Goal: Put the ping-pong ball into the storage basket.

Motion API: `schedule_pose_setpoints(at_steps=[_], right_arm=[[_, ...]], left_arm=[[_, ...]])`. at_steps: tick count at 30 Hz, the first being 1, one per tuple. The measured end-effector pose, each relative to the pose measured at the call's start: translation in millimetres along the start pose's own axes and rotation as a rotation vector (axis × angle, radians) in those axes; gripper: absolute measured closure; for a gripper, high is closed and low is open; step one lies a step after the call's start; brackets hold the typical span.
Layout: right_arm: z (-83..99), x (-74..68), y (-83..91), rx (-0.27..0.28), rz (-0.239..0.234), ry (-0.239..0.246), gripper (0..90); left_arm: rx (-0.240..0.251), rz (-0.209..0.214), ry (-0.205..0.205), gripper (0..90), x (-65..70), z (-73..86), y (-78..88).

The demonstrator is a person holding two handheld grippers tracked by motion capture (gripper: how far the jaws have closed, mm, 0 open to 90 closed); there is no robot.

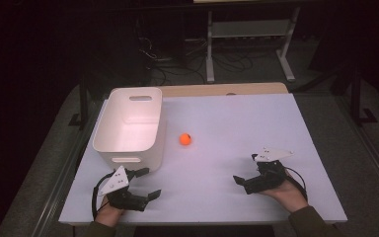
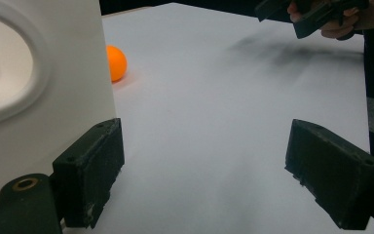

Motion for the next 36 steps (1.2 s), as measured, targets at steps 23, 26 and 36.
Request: schedule_pose_setpoints(at_steps=[23, 26, 36], right_arm=[[-9.7, -5.5, -13.0, -0.016, -0.022, 0.003, 0.0], [-12.1, -5.7, -14.1, -0.013, -0.024, 0.0, 0.0], [-18.1, -5.5, -17.2, -0.007, -0.025, 0.002, 0.0]], left_arm=[[0.0, 0.004, 0.005, 14.0, 0.1, -0.1, -0.6], [0.0, 0.004, 0.007, 14.0, 0.1, -0.1, -0.7], [0.0, 0.005, 0.004, 14.0, 0.0, 0.0, -0.2]])
Point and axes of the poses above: each handheld gripper's, and its own axes: y roughly backward along the jaws, z roughly out of its underside, x roughly to its right, the point moved 5 cm from there along -y, roughly forward along the jaws, and after that the axes turned 13 degrees about z, right-handed, at the moved point
